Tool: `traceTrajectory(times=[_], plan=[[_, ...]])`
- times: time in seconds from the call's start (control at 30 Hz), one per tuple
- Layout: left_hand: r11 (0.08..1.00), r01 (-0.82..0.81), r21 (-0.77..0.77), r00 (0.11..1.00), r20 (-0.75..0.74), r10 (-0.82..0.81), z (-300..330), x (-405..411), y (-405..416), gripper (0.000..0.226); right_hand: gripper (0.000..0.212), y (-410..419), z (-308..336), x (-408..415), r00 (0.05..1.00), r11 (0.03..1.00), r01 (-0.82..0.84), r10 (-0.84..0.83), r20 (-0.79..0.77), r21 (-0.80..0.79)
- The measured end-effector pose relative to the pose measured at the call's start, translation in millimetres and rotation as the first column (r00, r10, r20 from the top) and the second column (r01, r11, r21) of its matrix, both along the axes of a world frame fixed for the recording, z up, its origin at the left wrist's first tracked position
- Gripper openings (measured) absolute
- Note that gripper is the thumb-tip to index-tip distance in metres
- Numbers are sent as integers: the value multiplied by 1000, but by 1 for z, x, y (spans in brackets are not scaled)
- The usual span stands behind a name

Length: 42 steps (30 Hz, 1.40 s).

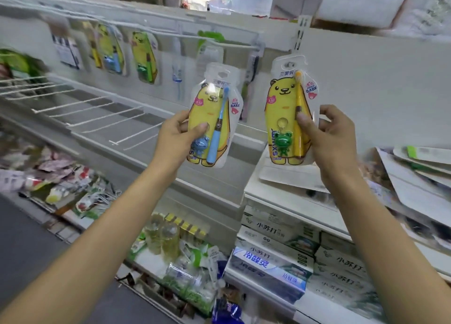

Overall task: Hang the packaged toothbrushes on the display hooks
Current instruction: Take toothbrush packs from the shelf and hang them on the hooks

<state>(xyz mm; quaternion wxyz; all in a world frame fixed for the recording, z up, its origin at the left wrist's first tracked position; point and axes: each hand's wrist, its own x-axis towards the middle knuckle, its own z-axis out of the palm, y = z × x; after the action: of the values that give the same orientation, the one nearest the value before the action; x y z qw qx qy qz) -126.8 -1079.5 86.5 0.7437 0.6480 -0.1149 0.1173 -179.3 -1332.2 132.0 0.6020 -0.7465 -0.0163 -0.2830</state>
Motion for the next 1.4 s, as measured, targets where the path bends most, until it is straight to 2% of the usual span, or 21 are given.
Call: traceTrajectory(times=[0.27,0.47,0.67,0.77,1.13,1.27,1.4], plan=[[996,-91,22,996,-14,91,3,0,150,16,17,137,-8,30,996,996,-88,89,17,-15],[991,-126,46,992,-21,127,7,-6,252,27,12,240,-16,40,990,990,-141,141,33,7],[987,-159,37,986,-41,160,1,-10,334,33,22,324,-19,50,977,975,-214,214,-7,61],[986,-165,9,985,-56,165,-1,-3,362,31,18,353,-20,63,974,973,-224,225,-9,56],[970,-244,-3,966,-85,243,-8,72,429,30,22,415,-24,153,957,957,-291,291,-1,-13],[968,-250,13,964,-89,250,-3,111,447,29,26,433,-23,194,950,950,-312,312,30,0],[972,-234,35,968,-79,237,1,148,462,27,22,448,-21,227,939,940,-340,338,62,32]])
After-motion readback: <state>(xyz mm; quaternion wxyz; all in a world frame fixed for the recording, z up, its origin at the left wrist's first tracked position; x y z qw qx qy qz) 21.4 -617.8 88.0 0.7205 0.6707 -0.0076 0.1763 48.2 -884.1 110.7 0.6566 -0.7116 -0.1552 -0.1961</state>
